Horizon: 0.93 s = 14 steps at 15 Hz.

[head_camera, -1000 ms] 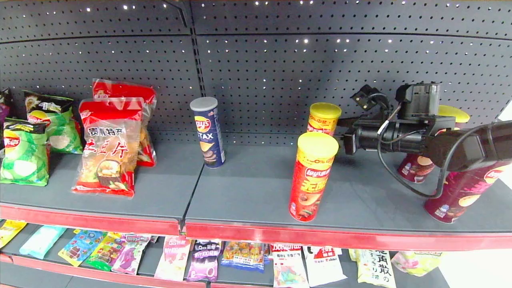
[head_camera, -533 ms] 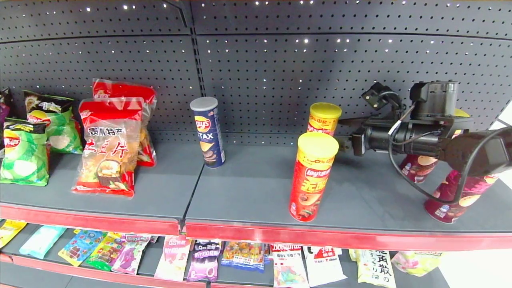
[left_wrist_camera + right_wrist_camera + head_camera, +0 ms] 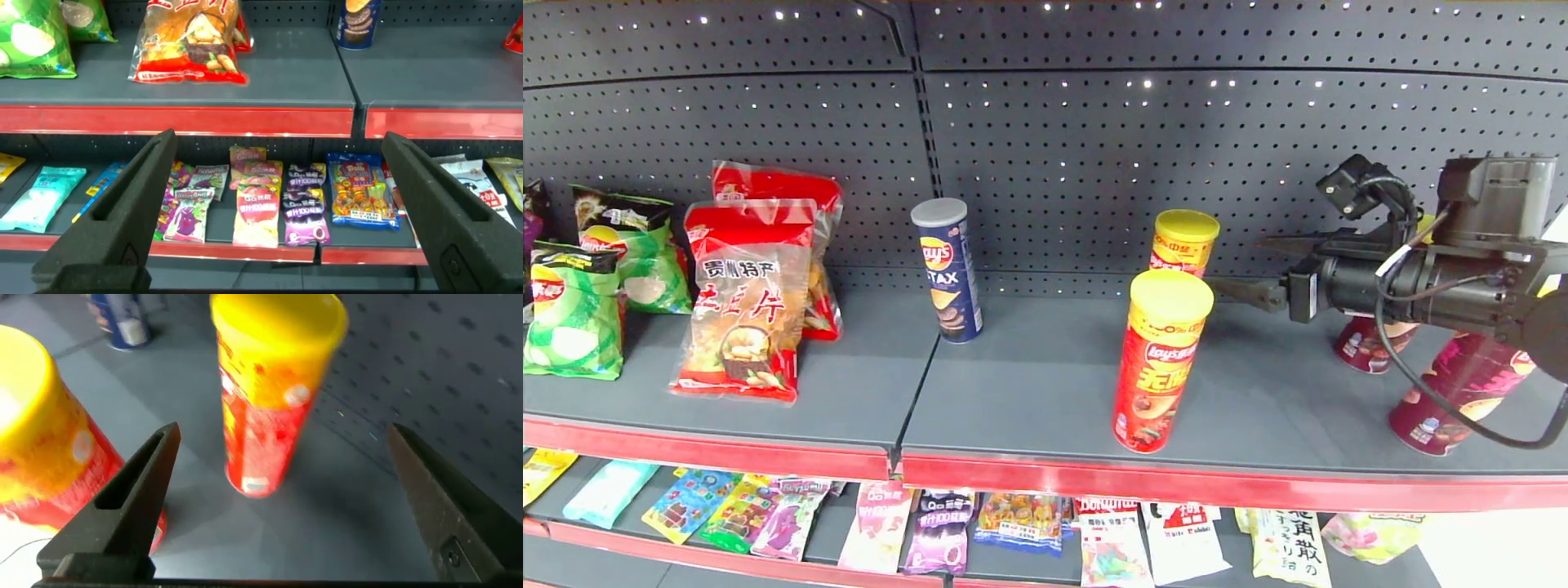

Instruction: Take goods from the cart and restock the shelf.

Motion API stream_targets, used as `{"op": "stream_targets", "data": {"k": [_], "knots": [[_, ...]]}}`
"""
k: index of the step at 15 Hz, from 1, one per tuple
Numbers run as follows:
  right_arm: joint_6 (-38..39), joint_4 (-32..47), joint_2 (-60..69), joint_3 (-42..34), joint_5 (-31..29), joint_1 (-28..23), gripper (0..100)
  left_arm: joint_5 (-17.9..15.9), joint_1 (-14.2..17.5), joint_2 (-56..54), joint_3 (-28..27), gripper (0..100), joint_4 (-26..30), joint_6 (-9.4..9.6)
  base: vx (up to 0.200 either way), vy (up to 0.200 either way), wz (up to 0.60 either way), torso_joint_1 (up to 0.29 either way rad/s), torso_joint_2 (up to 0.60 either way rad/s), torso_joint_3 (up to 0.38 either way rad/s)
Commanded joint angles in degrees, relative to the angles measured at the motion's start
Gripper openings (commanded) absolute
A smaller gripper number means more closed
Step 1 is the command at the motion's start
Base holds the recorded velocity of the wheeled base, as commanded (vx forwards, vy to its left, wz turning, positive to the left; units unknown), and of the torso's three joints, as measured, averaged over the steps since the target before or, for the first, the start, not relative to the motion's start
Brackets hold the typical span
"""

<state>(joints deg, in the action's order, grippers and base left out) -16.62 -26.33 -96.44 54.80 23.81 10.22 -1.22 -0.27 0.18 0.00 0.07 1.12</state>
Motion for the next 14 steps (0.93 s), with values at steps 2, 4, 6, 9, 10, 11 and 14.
{"op": "stream_targets", "data": {"k": [2,4,6,9,10,11,14], "knots": [[0.1,-0.5,5.2,-4.1,-4.3,0.2,100,0.0,0.0,0.1,0.0,100,0.0,-0.07,0.0,0.0,0.0,0.0,0.0,0.0],[0.3,-0.6,7.8,-6.7,-8.8,0.2,100,0.0,0.0,0.1,0.0,100,0.0,0.02,0.0,0.0,0.0,0.0,0.0,0.0],[0.3,-0.5,13.0,-10.8,-12.5,0.6,100,0.0,0.0,0.1,0.0,100,0.0,0.02,0.0,0.0,0.0,0.0,0.0,0.0],[2.0,-0.4,20.2,-15.9,-19.0,3.4,100,0.0,0.0,0.1,0.0,100,0.0,0.02,0.0,0.0,0.0,0.0,0.0,0.0],[4.4,-0.4,24.3,-18.2,-20.5,5.5,100,0.0,0.0,0.1,0.0,100,0.0,0.02,0.0,0.0,0.0,0.0,0.0,0.0],[6.2,-0.3,28.8,-21.1,-20.6,6.7,100,0.0,0.0,0.1,0.0,100,0.0,0.02,0.0,0.0,0.0,0.0,0.0,0.0],[6.2,0.3,43.7,-31.8,-20.7,6.4,100,0.0,0.0,0.1,0.0,100,0.0,0.02,0.0,0.0,0.0,0.0,0.0,0.0]]}}
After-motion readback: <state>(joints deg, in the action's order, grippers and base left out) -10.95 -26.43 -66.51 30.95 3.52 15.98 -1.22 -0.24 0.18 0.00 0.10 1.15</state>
